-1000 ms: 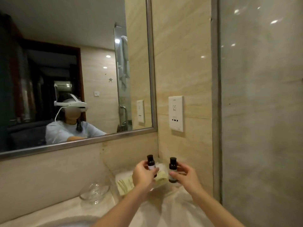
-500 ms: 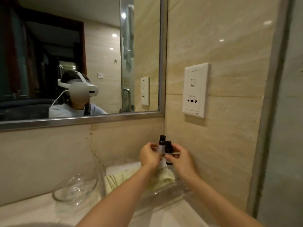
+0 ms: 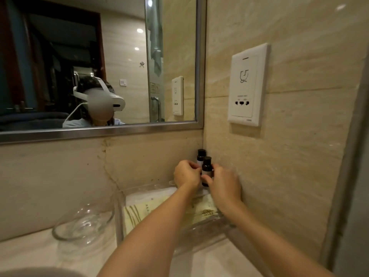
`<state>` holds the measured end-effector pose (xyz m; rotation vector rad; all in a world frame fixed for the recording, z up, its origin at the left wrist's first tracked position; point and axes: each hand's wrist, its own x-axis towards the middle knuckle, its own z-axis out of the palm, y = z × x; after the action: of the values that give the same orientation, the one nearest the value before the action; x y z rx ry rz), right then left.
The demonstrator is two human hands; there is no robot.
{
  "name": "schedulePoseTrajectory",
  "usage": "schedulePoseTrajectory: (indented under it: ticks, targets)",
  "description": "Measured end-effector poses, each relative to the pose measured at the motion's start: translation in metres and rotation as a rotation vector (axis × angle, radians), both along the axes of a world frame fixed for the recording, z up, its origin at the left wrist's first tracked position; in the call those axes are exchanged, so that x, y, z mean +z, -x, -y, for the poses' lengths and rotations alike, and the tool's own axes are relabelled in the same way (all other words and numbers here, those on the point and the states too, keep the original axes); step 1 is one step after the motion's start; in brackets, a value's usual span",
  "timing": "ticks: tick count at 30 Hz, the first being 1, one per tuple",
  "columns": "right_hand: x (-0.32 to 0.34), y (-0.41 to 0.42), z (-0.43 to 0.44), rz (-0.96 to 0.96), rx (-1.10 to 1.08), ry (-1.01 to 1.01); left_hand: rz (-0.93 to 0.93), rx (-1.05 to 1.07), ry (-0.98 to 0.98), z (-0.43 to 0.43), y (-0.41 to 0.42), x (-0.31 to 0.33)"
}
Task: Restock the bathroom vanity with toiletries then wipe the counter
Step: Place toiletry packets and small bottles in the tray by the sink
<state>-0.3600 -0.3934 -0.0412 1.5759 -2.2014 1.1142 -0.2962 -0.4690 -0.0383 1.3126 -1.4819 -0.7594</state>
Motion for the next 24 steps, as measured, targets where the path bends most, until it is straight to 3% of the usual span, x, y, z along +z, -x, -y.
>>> schedulePoseTrajectory:
  ticks: [5, 10, 15, 24]
  targets:
    - [0.006, -0.004, 0.001, -0.131, -0.102, -0.077, -0.103, -0.037, 0.022, -0.001, -0.004, -0.005]
    - [0.009, -0.006, 0.001, -0.136, -0.111, -0.067, -0.145, -0.067, 0.041, -0.006, -0.01, -0.01]
    - [0.004, -0.005, 0.0, -0.141, -0.11, -0.027, -0.073, -0.164, 0.011, -0.01, -0.012, -0.01]
    - [0.006, -0.006, 0.0, -0.143, -0.114, -0.066, -0.038, -0.149, -0.007, -0.008, -0.01, -0.01]
